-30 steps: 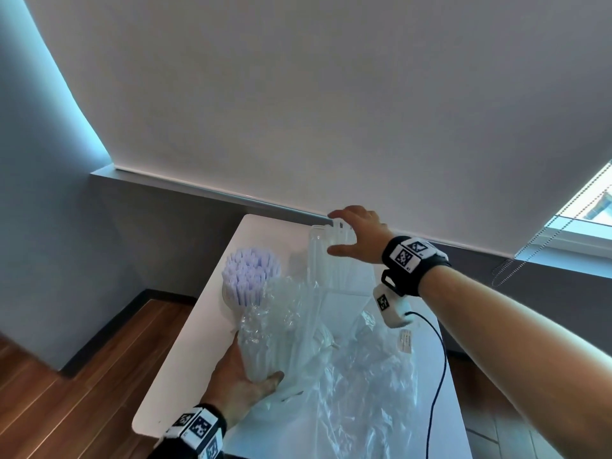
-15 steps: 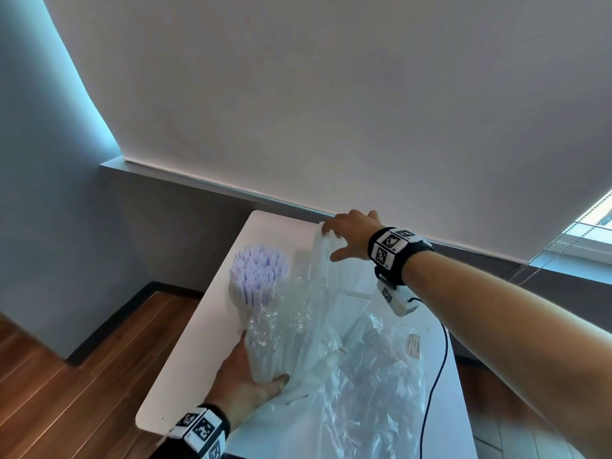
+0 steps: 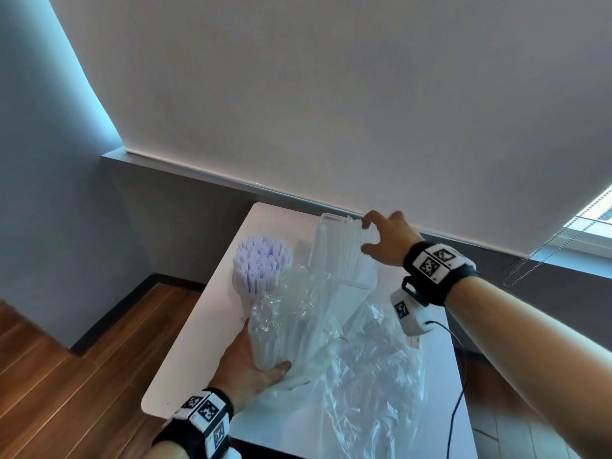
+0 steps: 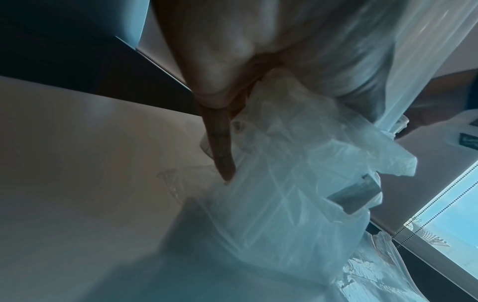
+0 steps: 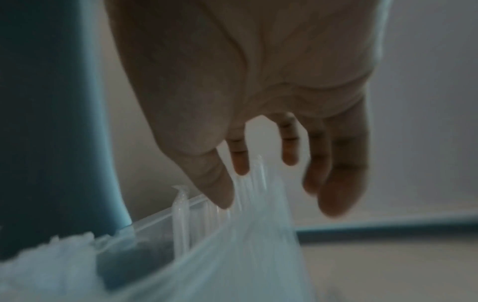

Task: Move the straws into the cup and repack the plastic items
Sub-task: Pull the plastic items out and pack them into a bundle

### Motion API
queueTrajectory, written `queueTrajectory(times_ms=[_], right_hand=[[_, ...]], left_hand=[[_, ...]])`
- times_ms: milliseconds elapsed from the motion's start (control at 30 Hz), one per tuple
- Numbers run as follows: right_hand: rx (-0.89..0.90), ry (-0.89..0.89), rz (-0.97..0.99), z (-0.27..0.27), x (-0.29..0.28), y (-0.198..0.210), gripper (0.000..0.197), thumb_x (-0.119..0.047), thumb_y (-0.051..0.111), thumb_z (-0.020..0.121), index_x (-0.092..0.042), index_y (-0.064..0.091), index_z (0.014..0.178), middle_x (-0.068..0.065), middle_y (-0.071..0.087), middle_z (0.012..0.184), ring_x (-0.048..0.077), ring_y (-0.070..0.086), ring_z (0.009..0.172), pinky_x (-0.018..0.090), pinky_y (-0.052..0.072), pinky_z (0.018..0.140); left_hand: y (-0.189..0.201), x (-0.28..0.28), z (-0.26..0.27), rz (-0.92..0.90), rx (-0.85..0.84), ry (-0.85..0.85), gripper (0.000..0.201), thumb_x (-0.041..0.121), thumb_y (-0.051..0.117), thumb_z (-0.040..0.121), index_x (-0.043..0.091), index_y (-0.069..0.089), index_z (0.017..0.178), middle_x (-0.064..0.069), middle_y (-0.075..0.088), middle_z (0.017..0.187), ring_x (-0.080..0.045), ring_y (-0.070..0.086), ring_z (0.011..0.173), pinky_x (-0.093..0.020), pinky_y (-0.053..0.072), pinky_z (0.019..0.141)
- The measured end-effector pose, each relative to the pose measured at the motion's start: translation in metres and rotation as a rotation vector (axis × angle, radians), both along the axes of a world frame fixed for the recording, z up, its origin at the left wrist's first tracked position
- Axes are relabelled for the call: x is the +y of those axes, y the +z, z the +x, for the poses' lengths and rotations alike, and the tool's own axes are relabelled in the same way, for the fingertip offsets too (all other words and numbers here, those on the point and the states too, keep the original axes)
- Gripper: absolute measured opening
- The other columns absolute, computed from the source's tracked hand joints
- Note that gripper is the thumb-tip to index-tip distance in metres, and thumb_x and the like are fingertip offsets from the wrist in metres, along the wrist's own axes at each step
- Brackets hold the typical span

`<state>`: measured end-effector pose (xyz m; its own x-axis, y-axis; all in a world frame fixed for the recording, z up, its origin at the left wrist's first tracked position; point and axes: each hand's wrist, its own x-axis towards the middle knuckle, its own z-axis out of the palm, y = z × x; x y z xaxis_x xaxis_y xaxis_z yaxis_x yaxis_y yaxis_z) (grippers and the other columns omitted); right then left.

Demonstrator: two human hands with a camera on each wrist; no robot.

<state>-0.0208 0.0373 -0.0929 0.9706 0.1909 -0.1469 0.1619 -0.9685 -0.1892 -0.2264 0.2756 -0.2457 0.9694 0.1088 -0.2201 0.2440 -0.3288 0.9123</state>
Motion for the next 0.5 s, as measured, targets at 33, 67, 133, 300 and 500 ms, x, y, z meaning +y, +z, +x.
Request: queueTrajectory(times_ms=[33,67,133,300,500], right_hand=[[0.068,-0.063,0.047,-0.007,-0.003,-0.004,0.038,-0.032,0.067,0.085,-0.031,0.046,0.118,0.009,0.04,0.12,0.027,0.064,0.071,0.028,0.056,0.054],[0.12,-0.106,0.097,-0.013,-0.005,-0.008,0.036,-0.027,0.065,0.086,-0.028,0.047,0.117,0.01,0.045,0.117,0.023,0.064,0.06,0.021,0.051,0.043],[0.122,-0.138,0.158,-0.019,-0.01,-0.017,0.031,-0.017,0.06,0.089,-0.022,0.049,0.118,0.012,0.061,0.107,0.013,0.062,0.046,0.01,0.042,0.037],[-0.034,-0.111,0.107,-0.021,-0.023,-0.019,0.041,-0.015,0.065,0.085,-0.017,0.055,0.125,0.001,0.06,0.1,0.018,0.051,0.077,0.009,0.036,0.056],[-0.087,-0.123,0.14,-0.028,-0.029,-0.008,0.042,-0.014,0.061,0.09,-0.016,0.053,0.131,0.01,0.052,0.129,0.03,0.055,0.11,0.035,0.044,0.093]], left_hand=[[0.0,0.0,0.0,0.002,-0.006,-0.002,0.08,0.037,0.09,0.062,0.033,0.046,0.129,0.022,0.06,0.112,-0.005,0.058,0.109,-0.022,0.042,0.097],[-0.002,0.0,0.0,0.002,-0.005,0.0,0.079,0.037,0.09,0.062,0.033,0.047,0.129,0.022,0.06,0.112,-0.005,0.058,0.108,-0.022,0.042,0.097],[-0.003,0.0,0.001,0.003,0.003,0.005,0.08,0.038,0.09,0.061,0.033,0.047,0.128,0.021,0.061,0.111,-0.005,0.059,0.108,-0.023,0.043,0.096],[-0.009,0.006,0.002,0.055,0.017,0.003,0.084,0.054,0.086,0.052,0.03,0.051,0.125,0.015,0.064,0.112,-0.008,0.062,0.107,-0.03,0.049,0.098],[-0.01,0.007,0.002,0.074,0.012,-0.012,0.089,0.058,0.083,0.05,0.029,0.05,0.128,0.014,0.063,0.116,-0.01,0.06,0.109,-0.032,0.048,0.1]])
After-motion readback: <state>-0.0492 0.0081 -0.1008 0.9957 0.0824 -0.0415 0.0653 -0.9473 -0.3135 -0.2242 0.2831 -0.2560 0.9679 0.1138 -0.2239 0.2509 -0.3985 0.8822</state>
